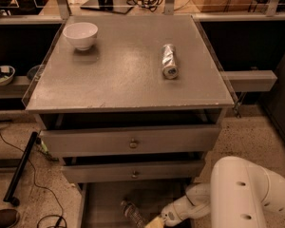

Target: Place water bottle into bottom drawer

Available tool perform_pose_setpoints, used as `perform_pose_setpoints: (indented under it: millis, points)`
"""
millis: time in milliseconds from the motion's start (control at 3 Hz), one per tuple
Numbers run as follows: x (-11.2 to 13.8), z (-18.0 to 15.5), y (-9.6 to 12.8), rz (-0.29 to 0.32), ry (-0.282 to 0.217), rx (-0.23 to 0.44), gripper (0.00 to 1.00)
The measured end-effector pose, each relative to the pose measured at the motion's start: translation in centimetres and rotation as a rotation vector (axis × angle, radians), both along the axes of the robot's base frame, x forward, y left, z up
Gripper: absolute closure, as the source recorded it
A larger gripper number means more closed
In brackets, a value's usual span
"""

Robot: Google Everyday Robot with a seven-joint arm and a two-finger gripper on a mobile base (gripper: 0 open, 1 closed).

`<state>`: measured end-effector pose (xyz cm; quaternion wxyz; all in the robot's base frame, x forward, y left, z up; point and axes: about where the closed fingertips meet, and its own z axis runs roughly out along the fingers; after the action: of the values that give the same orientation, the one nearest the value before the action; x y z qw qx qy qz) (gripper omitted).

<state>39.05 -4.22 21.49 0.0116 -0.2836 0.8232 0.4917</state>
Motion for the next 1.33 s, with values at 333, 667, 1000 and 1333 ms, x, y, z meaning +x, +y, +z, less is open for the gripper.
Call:
perform_pose_setpoints:
  millis: [333,667,1000,1333]
  points:
    - [-0.1,-0.7,-0.1,-0.002,0.014,-0.005,1.00]
    - [-0.4,-2.1,-0.5,-0.014,0.045,-0.016,1.00]
    - [-0.5,-2.5,-0.6,-0.017,0.054,-0.016,1.00]
    - [-0.5,-2.5,-0.6,-0.017,0.054,-0.016,0.82]
